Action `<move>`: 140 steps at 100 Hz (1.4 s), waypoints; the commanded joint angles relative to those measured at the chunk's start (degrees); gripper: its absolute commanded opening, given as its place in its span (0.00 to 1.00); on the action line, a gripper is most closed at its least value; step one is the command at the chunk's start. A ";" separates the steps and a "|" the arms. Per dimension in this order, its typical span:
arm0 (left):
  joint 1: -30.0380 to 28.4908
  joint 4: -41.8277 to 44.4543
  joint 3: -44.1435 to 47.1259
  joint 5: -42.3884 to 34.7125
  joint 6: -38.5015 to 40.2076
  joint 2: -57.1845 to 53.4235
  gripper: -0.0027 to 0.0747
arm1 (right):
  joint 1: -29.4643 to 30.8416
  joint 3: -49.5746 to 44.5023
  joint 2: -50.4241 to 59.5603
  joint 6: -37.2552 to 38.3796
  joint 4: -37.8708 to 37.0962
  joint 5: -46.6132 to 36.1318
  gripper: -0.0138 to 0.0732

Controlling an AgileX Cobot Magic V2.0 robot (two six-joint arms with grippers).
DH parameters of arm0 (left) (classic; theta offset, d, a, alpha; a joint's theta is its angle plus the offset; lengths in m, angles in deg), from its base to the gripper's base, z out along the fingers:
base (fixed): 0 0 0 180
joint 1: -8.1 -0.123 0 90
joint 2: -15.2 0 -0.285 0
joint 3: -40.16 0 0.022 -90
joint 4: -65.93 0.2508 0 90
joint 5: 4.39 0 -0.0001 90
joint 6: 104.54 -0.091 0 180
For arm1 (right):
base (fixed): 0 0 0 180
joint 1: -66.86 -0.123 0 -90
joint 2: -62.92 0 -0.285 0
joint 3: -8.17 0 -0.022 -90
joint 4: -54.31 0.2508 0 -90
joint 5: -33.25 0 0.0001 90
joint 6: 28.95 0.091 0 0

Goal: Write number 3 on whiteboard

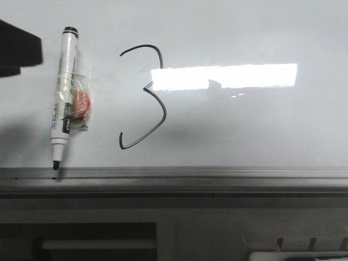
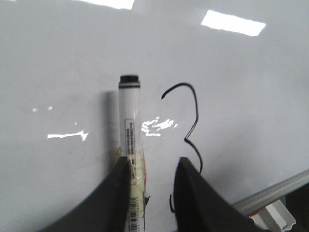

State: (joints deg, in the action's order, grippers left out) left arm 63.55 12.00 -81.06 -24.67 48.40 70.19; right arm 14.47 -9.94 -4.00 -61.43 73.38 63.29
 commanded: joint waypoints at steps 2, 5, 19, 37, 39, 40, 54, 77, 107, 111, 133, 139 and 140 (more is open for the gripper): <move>0.02 0.68 -0.70 -0.93 -4.20 -5.75 0.01 | 0.30 0.27 3.24 0.01 0.35 -3.34 0.08; 0.02 1.06 -0.72 -0.01 -5.18 -7.71 0.01 | 0.30 -0.65 4.04 0.01 0.35 -3.34 0.09; 0.02 5.29 -0.49 5.61 -10.75 -14.76 0.01 | 0.30 -6.69 9.70 0.01 0.35 -5.55 0.09; 0.02 12.00 -0.49 14.92 -12.11 -20.98 0.01 | 0.30 -18.23 21.92 0.01 0.35 -15.57 0.09; 0.02 12.89 -0.49 15.87 -12.11 -21.48 0.01 | 0.30 -19.63 22.95 0.01 0.35 -16.59 0.09; 0.02 13.54 -0.49 16.53 -12.11 -21.80 0.01 | 0.30 -20.57 24.01 0.01 0.35 -16.93 0.09; 0.02 21.06 -0.49 21.70 -12.11 -23.43 0.01 | 0.30 -29.76 34.31 0.01 0.35 -20.81 0.09; 0.02 21.65 -0.49 22.33 -12.11 -23.43 0.01 | 0.30 -39.56 46.99 0.01 0.35 -21.12 0.09; 0.02 21.65 -0.49 22.33 -12.11 -23.43 0.01 | 0.30 -43.36 52.05 0.01 0.35 -20.78 0.09; 0.02 21.65 -0.49 22.33 -12.11 -23.43 0.01 | 0.30 -43.36 52.05 0.01 0.35 -20.78 0.09; 0.02 21.65 -0.49 22.33 -12.11 -23.43 0.01 | 0.30 -43.36 52.05 0.01 0.35 -20.78 0.09; 0.02 21.65 -0.49 22.33 -12.11 -23.43 0.01 | 0.30 -43.36 52.05 0.01 0.35 -20.78 0.09; 0.02 21.65 -0.49 22.33 -12.11 -23.43 0.01 | 0.30 -43.36 52.05 0.01 0.35 -20.78 0.09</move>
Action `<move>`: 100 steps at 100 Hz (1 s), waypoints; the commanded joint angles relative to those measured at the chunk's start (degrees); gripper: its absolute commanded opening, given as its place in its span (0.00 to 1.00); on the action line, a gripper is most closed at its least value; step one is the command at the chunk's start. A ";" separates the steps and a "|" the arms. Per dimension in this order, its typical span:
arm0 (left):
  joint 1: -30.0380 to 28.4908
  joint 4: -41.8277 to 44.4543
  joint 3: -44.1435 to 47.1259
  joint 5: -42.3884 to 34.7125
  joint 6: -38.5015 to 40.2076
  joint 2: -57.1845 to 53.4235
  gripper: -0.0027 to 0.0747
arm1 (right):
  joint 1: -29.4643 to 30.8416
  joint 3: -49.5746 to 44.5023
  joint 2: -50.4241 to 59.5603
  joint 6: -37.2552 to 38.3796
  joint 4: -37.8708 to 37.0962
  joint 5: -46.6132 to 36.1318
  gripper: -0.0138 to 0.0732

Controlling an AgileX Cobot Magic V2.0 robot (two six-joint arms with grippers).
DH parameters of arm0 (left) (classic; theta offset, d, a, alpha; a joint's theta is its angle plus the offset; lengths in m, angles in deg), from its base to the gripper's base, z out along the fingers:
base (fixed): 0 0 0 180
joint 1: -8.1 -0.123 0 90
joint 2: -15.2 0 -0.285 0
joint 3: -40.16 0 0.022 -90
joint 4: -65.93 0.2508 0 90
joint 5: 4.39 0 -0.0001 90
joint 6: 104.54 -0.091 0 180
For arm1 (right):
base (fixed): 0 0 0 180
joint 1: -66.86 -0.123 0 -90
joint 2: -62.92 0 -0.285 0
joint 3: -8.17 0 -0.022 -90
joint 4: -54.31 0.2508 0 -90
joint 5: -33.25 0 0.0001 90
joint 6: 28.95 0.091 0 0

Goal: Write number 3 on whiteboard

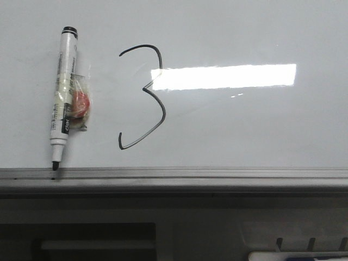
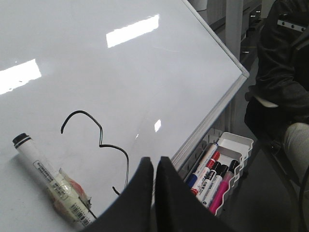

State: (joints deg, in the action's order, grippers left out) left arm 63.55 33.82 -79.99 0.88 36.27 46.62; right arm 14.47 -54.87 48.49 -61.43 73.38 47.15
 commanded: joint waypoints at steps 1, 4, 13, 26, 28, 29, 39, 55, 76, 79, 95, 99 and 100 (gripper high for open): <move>0.02 -0.17 -1.56 -3.22 0.03 0.14 0.01 | 0.30 1.58 -0.44 0.01 0.35 -4.63 0.09; 0.02 -0.17 -1.56 -3.22 0.03 0.14 0.01 | 0.30 1.58 -0.44 0.01 0.35 -4.63 0.09; 0.02 -0.17 -1.56 -3.22 0.03 0.14 0.01 | 0.30 1.58 -0.44 0.01 0.35 -4.63 0.09; 0.02 -0.17 -1.56 -3.22 0.03 0.14 0.01 | 0.30 1.58 -0.44 0.01 0.35 -4.63 0.09; 0.02 -0.17 -1.56 -3.22 0.03 0.14 0.01 | 0.30 1.58 -0.44 0.01 0.35 -4.63 0.09; 0.02 -0.17 -1.56 -3.22 0.03 0.14 0.01 | 0.30 1.58 -0.44 0.01 0.35 -4.63 0.09; 0.02 -0.07 -1.42 -3.22 0.03 0.25 0.01 | 0.30 1.58 -0.44 0.01 0.35 -4.63 0.09; -2.71 1.84 -1.42 -3.67 0.86 0.25 0.01 | 0.30 1.58 -0.44 0.01 0.35 -4.63 0.09; -14.20 6.37 -1.54 -3.67 6.98 0.14 0.01 | 0.30 1.58 -0.44 0.01 0.35 -4.63 0.09; -15.93 7.01 -1.54 -3.67 7.06 0.14 0.01 | 0.30 1.58 -0.44 0.01 0.35 -4.63 0.09; -25.18 12.13 -1.54 -3.67 11.62 -2.85 0.01 | 0.30 1.58 -0.44 0.01 0.35 -4.63 0.09; -27.57 13.17 -1.42 -3.57 13.20 -4.35 0.01 | 0.30 1.58 -0.44 0.01 0.35 -4.63 0.09; -27.98 13.46 -1.42 -3.56 13.88 -4.61 0.01 | 0.30 1.58 -0.44 0.01 0.35 -4.63 0.09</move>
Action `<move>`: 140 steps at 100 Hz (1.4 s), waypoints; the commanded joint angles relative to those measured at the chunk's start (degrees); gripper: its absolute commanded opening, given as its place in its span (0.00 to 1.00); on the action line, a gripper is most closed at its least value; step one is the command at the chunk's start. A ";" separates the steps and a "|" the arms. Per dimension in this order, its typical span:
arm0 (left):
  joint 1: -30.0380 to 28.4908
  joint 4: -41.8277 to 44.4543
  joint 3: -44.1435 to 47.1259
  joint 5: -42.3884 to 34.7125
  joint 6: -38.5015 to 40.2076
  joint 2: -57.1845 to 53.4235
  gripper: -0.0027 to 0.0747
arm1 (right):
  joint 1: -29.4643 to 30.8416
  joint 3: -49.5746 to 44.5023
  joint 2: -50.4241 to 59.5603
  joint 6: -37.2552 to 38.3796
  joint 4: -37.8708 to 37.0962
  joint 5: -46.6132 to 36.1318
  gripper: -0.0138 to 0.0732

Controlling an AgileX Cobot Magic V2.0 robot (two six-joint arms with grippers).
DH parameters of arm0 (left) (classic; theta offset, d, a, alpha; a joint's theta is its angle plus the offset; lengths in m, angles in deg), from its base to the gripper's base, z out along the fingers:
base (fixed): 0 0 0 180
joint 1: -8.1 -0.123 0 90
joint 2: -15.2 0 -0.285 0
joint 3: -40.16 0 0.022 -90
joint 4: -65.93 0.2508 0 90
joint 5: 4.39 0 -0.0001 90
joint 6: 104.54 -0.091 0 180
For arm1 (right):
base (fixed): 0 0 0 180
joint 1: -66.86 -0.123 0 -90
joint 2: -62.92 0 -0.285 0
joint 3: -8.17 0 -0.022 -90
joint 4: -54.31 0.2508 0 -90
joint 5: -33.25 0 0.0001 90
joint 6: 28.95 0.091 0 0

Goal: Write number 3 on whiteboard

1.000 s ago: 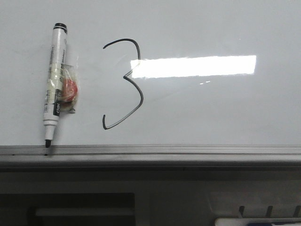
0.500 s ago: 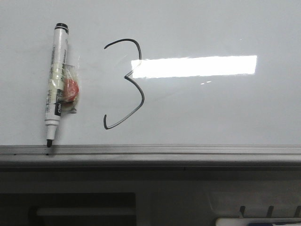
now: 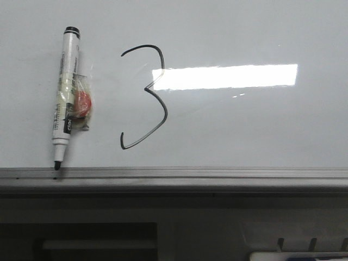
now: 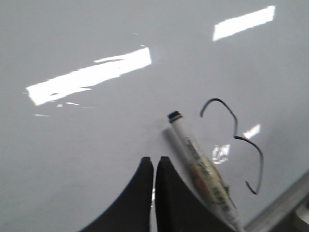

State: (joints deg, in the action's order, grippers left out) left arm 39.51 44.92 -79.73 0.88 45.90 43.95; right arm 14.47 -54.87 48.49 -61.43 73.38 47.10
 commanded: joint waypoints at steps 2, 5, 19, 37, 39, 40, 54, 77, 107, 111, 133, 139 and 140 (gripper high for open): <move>-5.22 3.60 -1.57 -3.44 5.24 -2.72 0.01 | 0.30 1.58 -0.44 0.01 0.35 -4.59 0.09; -6.97 5.76 -1.45 -3.19 6.85 -3.77 0.01 | 0.30 1.58 -0.44 0.01 0.35 -4.59 0.09; -15.42 12.28 0.77 -2.58 16.01 -8.93 0.01 | 0.30 1.58 -0.44 0.01 0.35 -4.59 0.09; -25.22 12.80 5.71 -1.20 16.68 -15.66 0.01 | 0.30 1.58 -0.44 0.01 0.35 -4.59 0.09; -26.19 12.92 6.33 -0.93 16.93 -16.39 0.01 | 0.30 1.58 -0.44 0.01 0.35 -4.59 0.09; -26.50 12.90 6.52 -0.70 17.09 -16.63 0.01 | 0.30 1.58 -0.44 0.01 0.35 -4.59 0.09; -30.19 17.22 11.30 -0.35 25.10 -19.95 0.01 | 0.30 1.58 -0.44 0.01 0.35 -4.59 0.09; -30.10 21.62 17.46 6.19 32.25 -22.69 0.01 | 0.30 1.58 -0.44 0.01 0.35 -4.59 0.09; -30.10 21.85 17.80 11.59 34.60 -22.69 0.01 | 0.30 1.58 -0.44 0.01 0.35 -4.70 0.09; -30.10 21.85 17.80 11.59 34.60 -22.59 0.01 | 0.30 1.58 -0.44 0.01 0.35 -4.70 0.09; -30.10 21.85 17.80 11.59 34.60 -22.58 0.01 | 0.30 1.58 -0.44 0.01 0.35 -4.70 0.09; -30.10 21.85 17.80 11.59 34.60 -22.58 0.01 | 0.30 1.58 -0.44 0.01 0.35 -4.70 0.09; -30.10 21.85 17.80 11.59 34.60 -22.58 0.01 | 0.30 1.58 -0.44 0.01 0.35 -4.70 0.09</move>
